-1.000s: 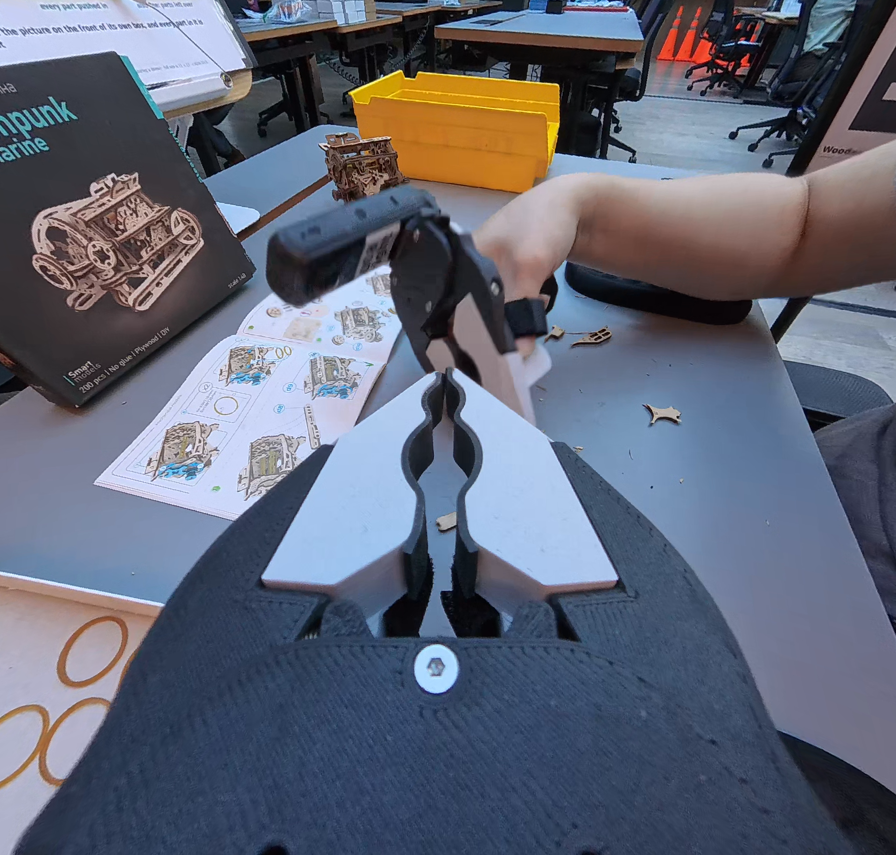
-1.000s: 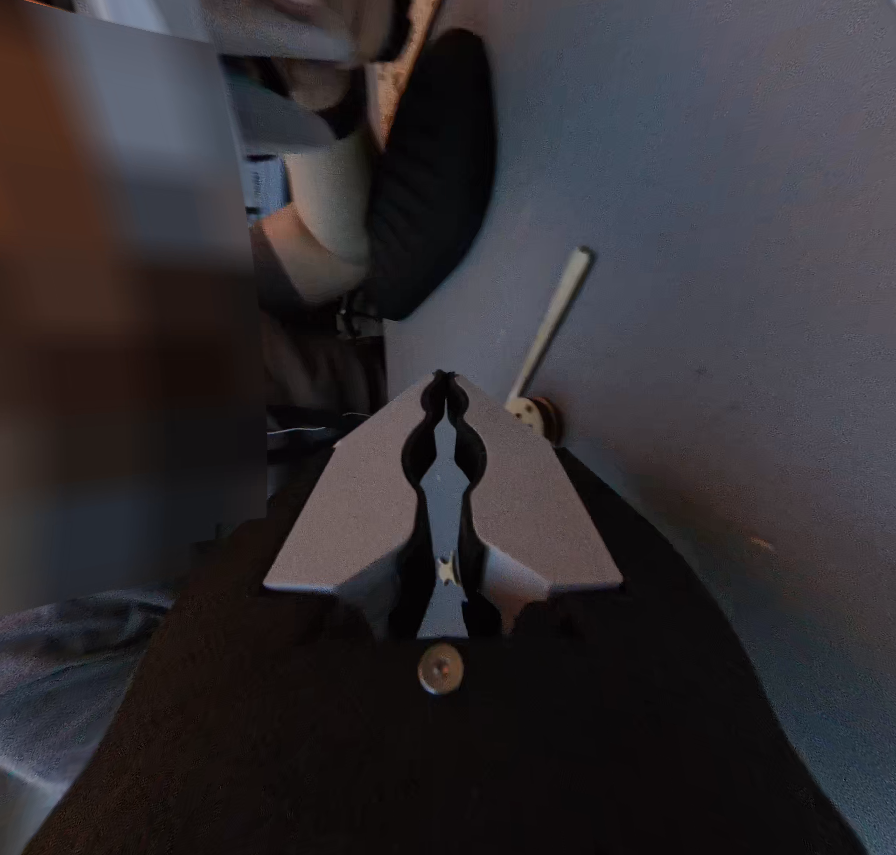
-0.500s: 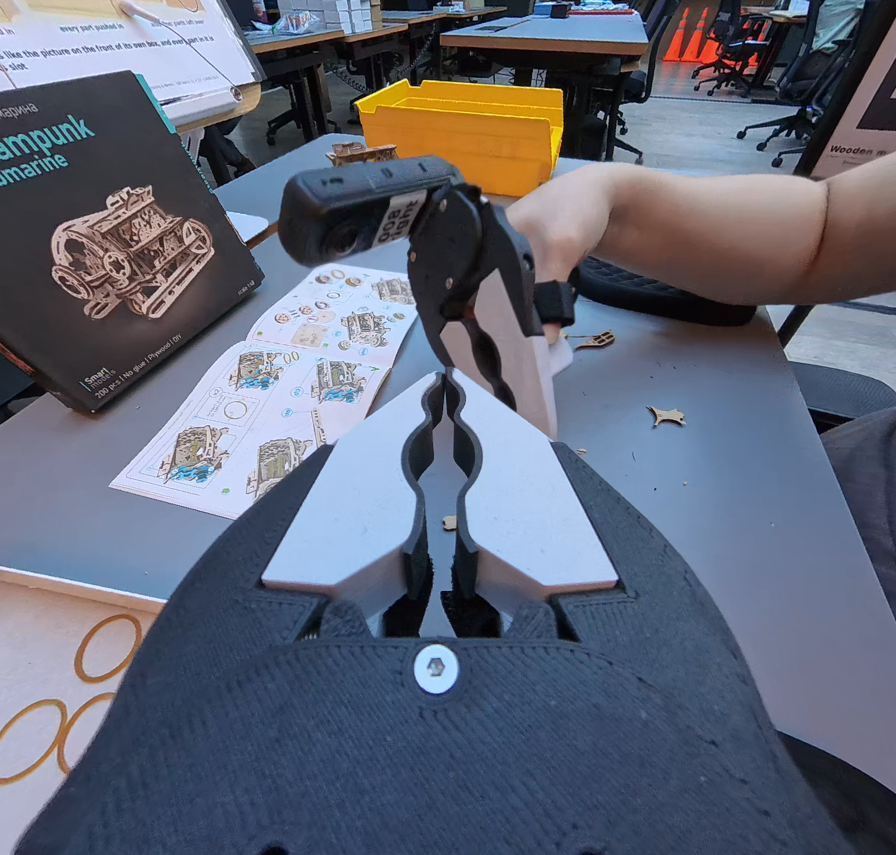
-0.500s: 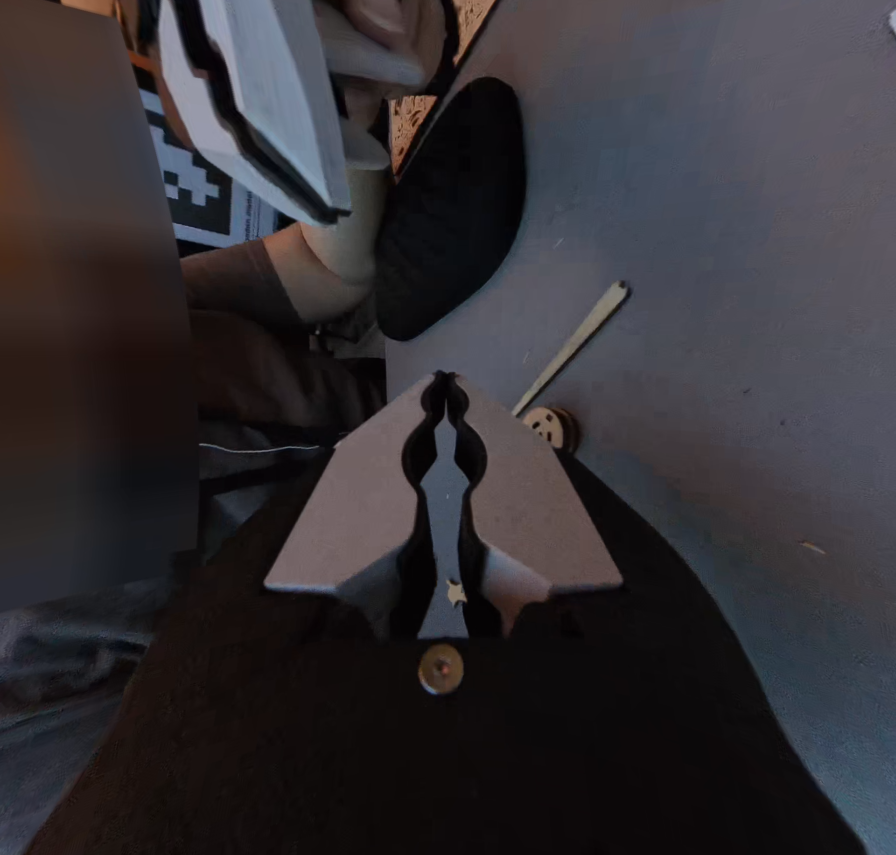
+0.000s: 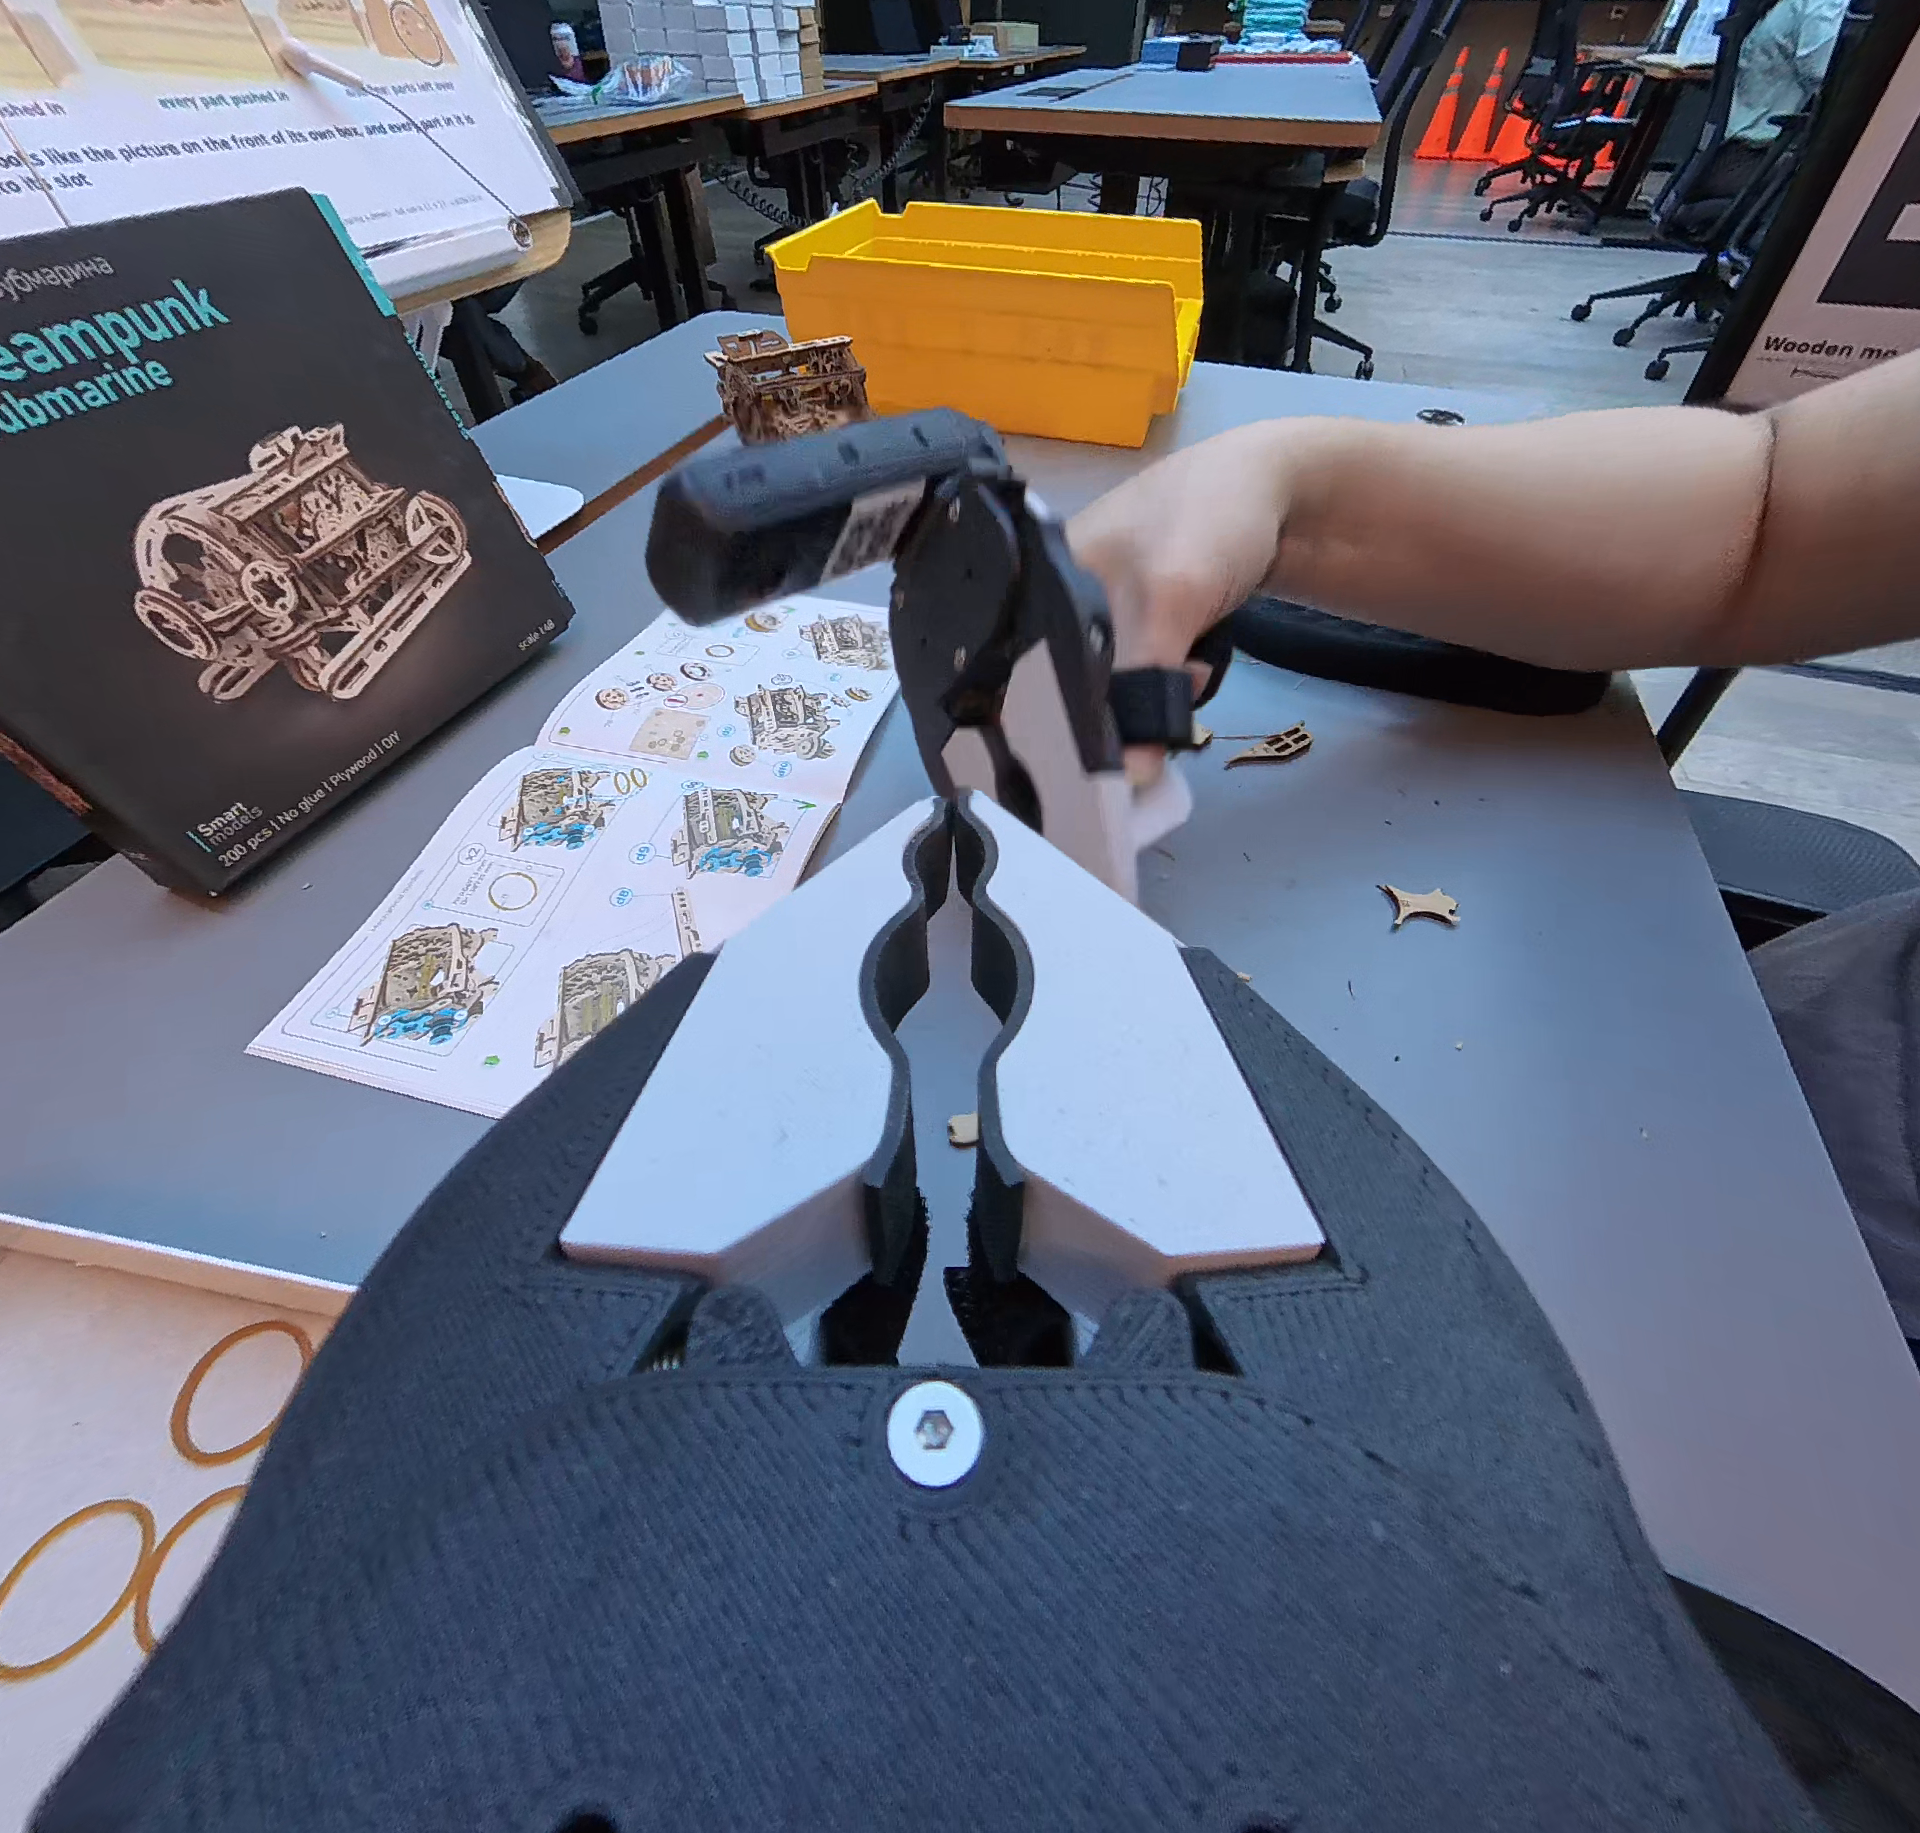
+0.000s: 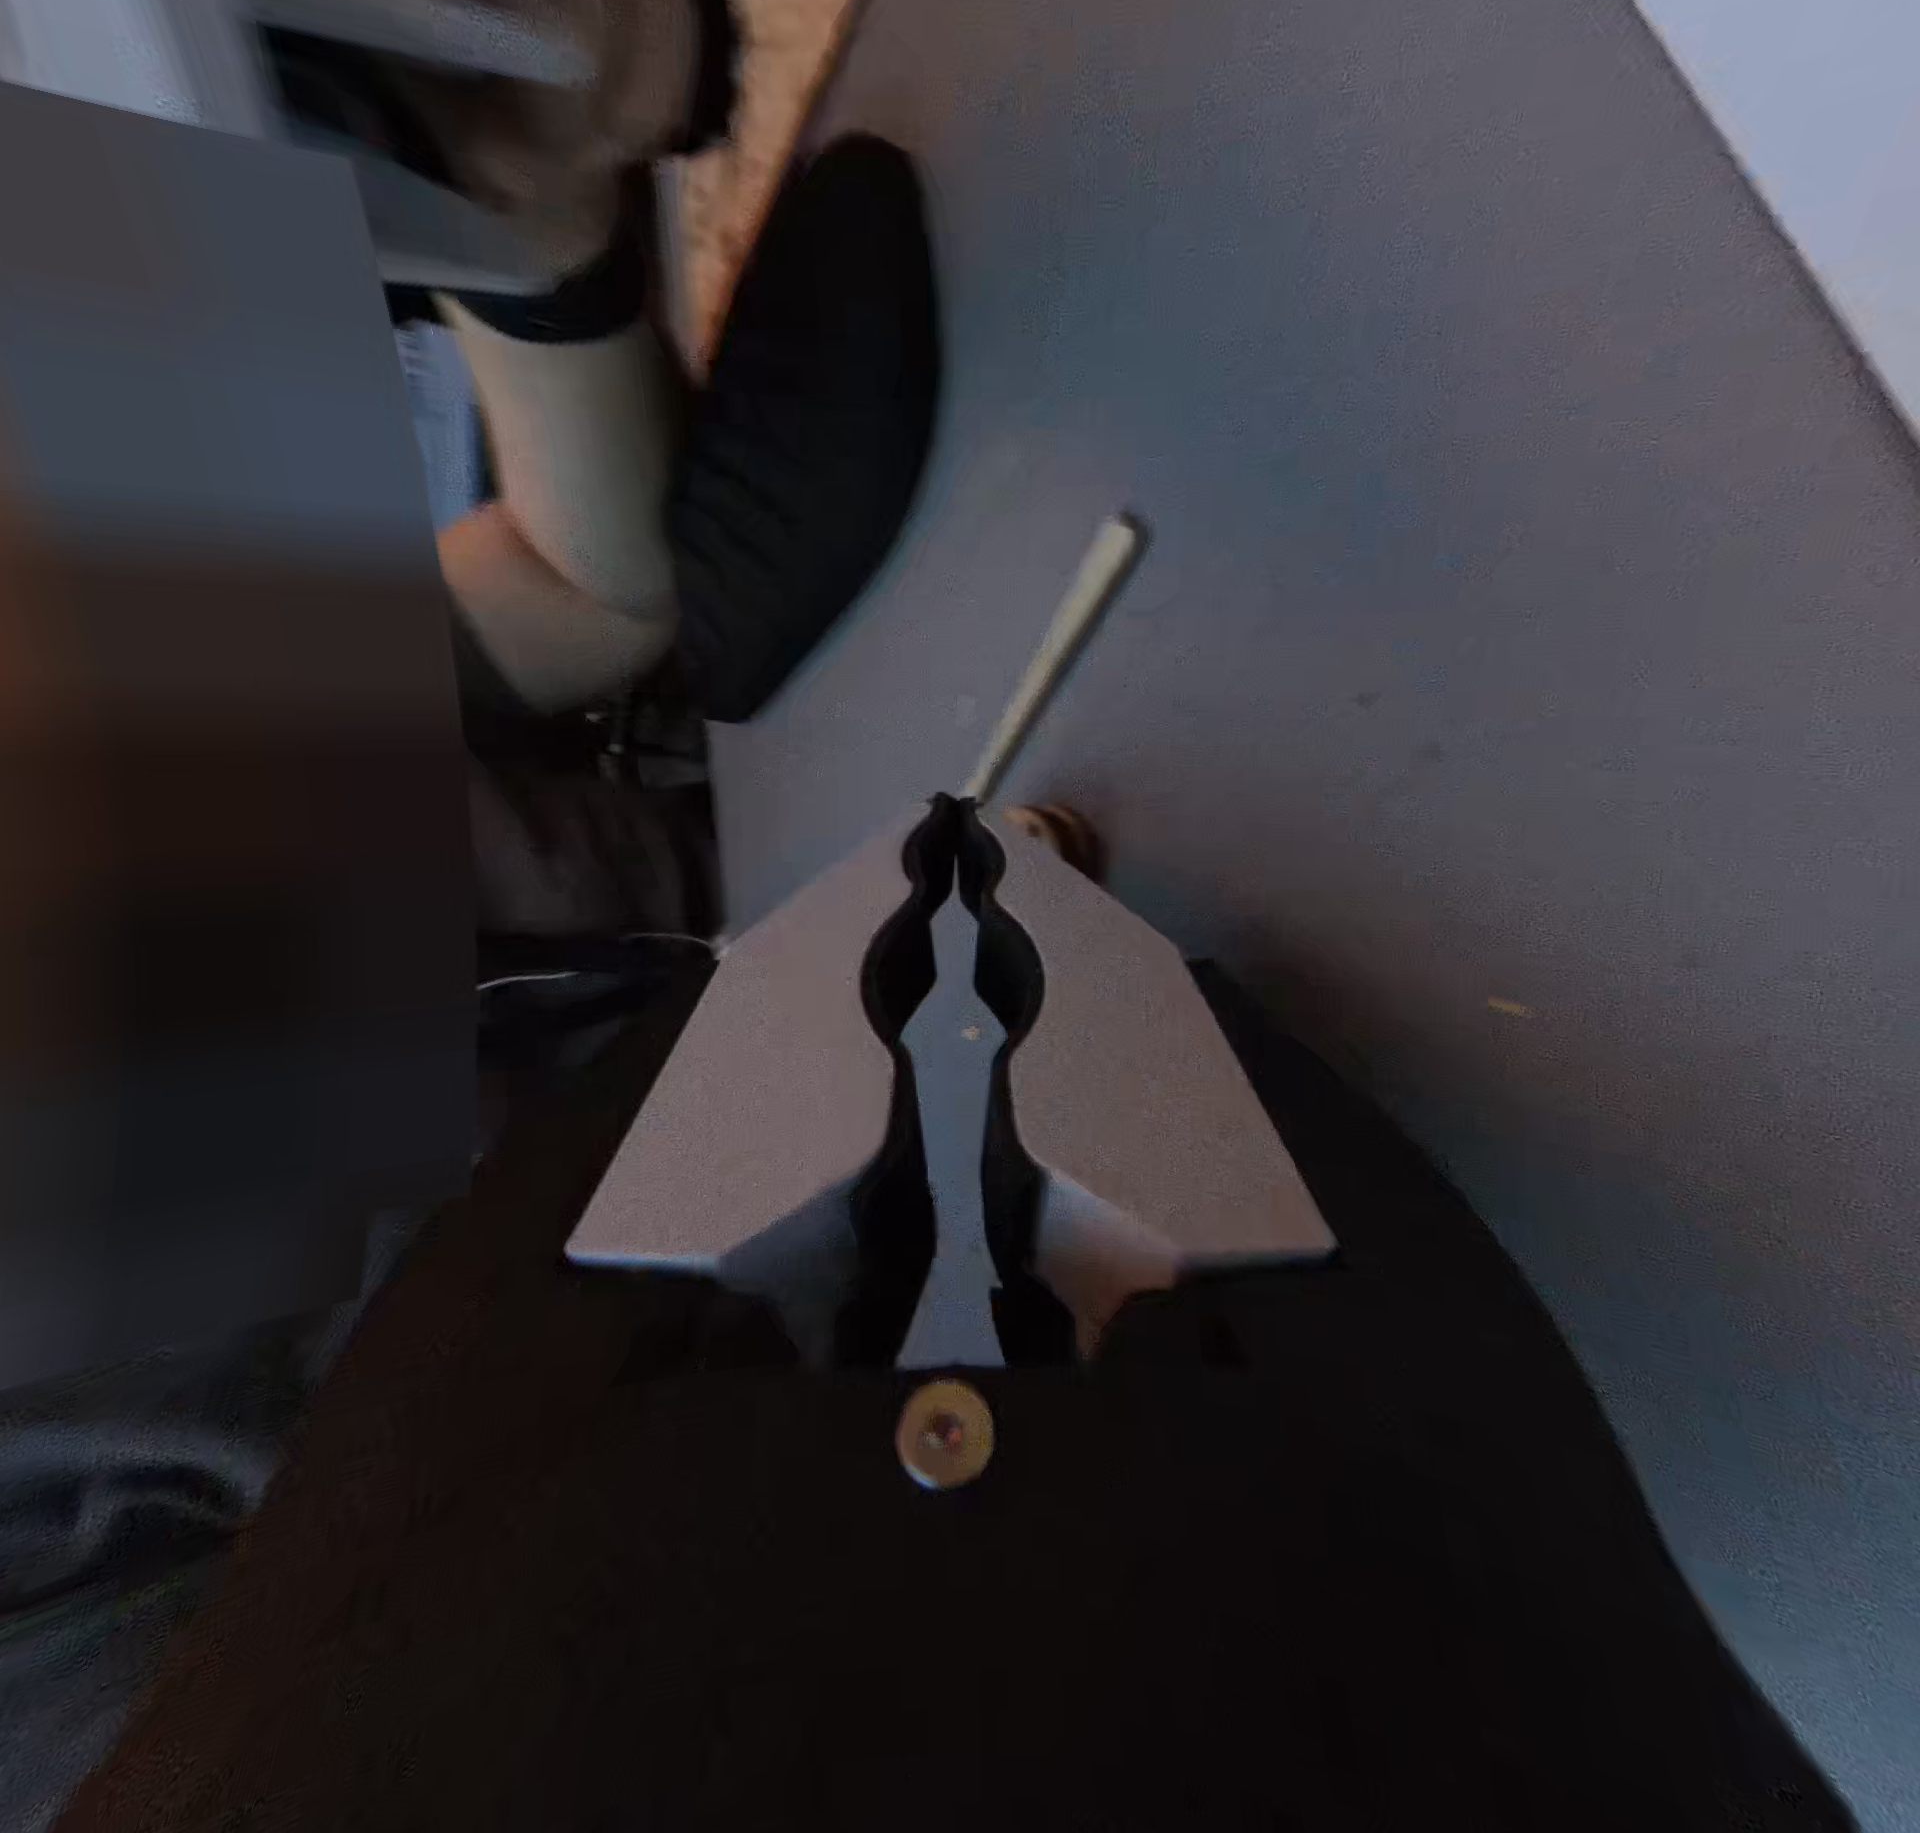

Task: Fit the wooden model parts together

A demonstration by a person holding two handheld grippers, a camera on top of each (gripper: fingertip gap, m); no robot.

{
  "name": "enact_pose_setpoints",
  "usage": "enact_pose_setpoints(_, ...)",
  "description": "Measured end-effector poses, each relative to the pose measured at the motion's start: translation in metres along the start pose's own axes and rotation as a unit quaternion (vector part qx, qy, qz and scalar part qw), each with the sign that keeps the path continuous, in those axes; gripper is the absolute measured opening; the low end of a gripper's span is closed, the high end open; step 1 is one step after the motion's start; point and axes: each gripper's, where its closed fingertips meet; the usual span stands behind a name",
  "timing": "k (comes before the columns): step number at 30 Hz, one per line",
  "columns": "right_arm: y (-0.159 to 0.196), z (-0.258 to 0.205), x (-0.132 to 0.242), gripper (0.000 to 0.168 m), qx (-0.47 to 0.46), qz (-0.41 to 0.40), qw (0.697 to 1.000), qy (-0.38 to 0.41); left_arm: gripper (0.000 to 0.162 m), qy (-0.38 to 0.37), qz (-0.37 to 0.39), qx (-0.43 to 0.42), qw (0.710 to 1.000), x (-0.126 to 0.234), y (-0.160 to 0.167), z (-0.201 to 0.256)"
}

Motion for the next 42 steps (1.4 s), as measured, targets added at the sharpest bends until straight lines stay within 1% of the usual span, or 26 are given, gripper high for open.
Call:
enact_pose_setpoints(2, 0.002, 0.009, 0.000, 0.000, -0.062, -0.003, 0.998, -0.023, 0.000, 0.003, 0.004, 0.003, 1.000, 0.001, -0.001, 0.001)
enact_pose_setpoints(5, -0.016, -0.066, 0.014, 0.000, 0.043, 0.060, 0.985, -0.156, 0.000, -0.004, 0.006, -0.003, 1.000, 0.003, -0.003, -0.001)
enact_pose_setpoints(7, 0.010, -0.001, -0.012, 0.001, -0.008, -0.039, 0.999, 0.009, 0.000, -0.001, 0.012, 0.003, 1.000, 0.004, -0.004, -0.001)
enact_pose_setpoints(8, 0.009, -0.001, -0.013, 0.000, -0.061, -0.035, 0.997, -0.038, 0.000, 0.001, 0.012, 0.006, 1.000, 0.004, -0.004, -0.001)
enact_pose_setpoints(10, 0.005, -0.003, -0.007, 0.000, -0.019, -0.022, 1.000, -0.004, 0.000, -0.003, 0.010, 0.001, 1.000, 0.004, -0.004, -0.001)
enact_pose_setpoints(12, -0.005, -0.057, 0.001, 0.000, 0.037, 0.017, 0.992, -0.123, 0.000, -0.004, 0.012, -0.001, 1.000, 0.005, -0.005, -0.001)
enact_pose_setpoints(14, 0.013, 0.001, -0.010, 0.000, -0.019, -0.051, 0.998, -0.012, 0.000, 0.000, 0.014, 0.002, 1.000, 0.005, -0.006, 0.000)
enact_pose_setpoints(15, 0.009, 0.001, -0.010, 0.000, -0.088, -0.036, 0.994, -0.051, 0.000, 0.000, 0.012, 0.002, 1.000, 0.004, -0.006, 0.001)
enact_pose_setpoints(17, 0.002, -0.020, -0.002, 0.000, -0.007, -0.022, 0.998, -0.051, 0.000, -0.002, 0.010, -0.005, 1.000, 0.004, -0.006, 0.001)
enact_pose_setpoints(18, -0.008, -0.062, 0.007, 0.000, 0.037, 0.014, 0.988, -0.148, 0.000, -0.003, 0.010, -0.007, 1.000, 0.004, -0.006, 0.002)
enact_pose_setpoints(19, -0.009, -0.067, 0.007, 0.000, 0.045, 0.015, 0.986, -0.157, 0.000, -0.003, 0.013, -0.007, 1.000, 0.005, -0.007, 0.002)
enact_pose_setpoints(20, 0.006, -0.017, -0.009, 0.000, 0.009, -0.040, 0.999, -0.032, 0.000, -0.001, 0.016, -0.004, 1.000, 0.005, -0.008, 0.002)
enact_pose_setpoints(22, 0.014, -0.004, -0.015, 0.000, -0.086, -0.062, 0.992, -0.070, 0.000, 0.003, 0.015, 0.000, 1.000, 0.005, -0.007, 0.002)
enact_pose_setpoints(23, 0.014, -0.003, -0.012, 0.000, -0.045, -0.061, 0.997, -0.034, 0.000, 0.001, 0.014, -0.003, 1.000, 0.005, -0.007, 0.002)
enact_pose_setpoints(25, -0.005, -0.060, 0.000, 0.000, 0.040, 0.001, 0.990, -0.137, 0.000, -0.001, 0.016, -0.006, 1.000, 0.005, -0.008, 0.002)
enact_pose_setpoints(27, 0.016, 0.001, -0.014, 0.005, -0.015, -0.078, 0.997, 0.002, 0.000, 0.001, 0.019, -0.003, 1.000, 0.005, -0.009, 0.003)
enact_pose_setpoints(29, 0.010, -0.001, -0.013, 0.000, -0.075, -0.057, 0.995, -0.043, 0.000, 0.002, 0.014, -0.005, 1.000, 0.004, -0.007, 0.003)
enact_pose_setpoints(30, 0.008, -0.009, -0.011, 0.000, -0.027, -0.056, 0.998, -0.025, 0.000, -0.002, 0.013, -0.008, 1.000, 0.004, -0.007, 0.003)
enact_pose_setpoints(32, -0.004, -0.058, -0.005, 0.000, 0.040, -0.015, 0.991, -0.128, 0.000, -0.002, 0.016, -0.009, 1.000, 0.005, -0.008, 0.003)
enact_pose_setpoints(33, 0.007, -0.018, -0.015, 0.000, 0.008, -0.054, 0.998, -0.030, 0.000, -0.001, 0.019, -0.007, 1.000, 0.006, -0.010, 0.003)
enact_pose_setpoints(35, 0.010, -0.005, -0.017, 0.000, -0.081, -0.059, 0.993, -0.068, 0.000, 0.003, 0.022, -0.004, 1.000, 0.006, -0.010, 0.003)
enact_pose_setpoints(36, 0.012, -0.005, -0.016, 0.000, -0.039, -0.065, 0.997, -0.034, 0.000, 0.000, 0.019, -0.006, 1.000, 0.006, -0.010, 0.003)
enact_pose_setpoints(38, -0.002, -0.059, -0.005, 0.000, 0.045, -0.016, 0.989, -0.137, 0.000, -0.003, 0.018, -0.009, 1.000, 0.007, -0.009, 0.002)
enact_pose_setpoints(40, 0.010, -0.004, -0.017, 0.000, -0.030, -0.065, 0.997, -0.039, 0.000, 0.000, 0.024, -0.005, 1.000, 0.008, -0.011, 0.002)
enact_pose_setpoints(41, 0.010, -0.005, -0.015, 0.000, -0.084, -0.061, 0.992, -0.074, 0.000, 0.002, 0.025, -0.003, 1.000, 0.008, -0.011, 0.003)
enact_pose_setpoints(42, 0.011, -0.004, -0.013, 0.000, -0.050, -0.064, 0.996, -0.048, 0.000, 0.000, 0.024, -0.005, 1.000, 0.009, -0.011, 0.002)
Point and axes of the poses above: each gripper's, where its closed fingertips meet, x back along the fingers, y out of its underside, z = x × y across the jaws, and after that the axes turned 6 degrees about -z, right-handed
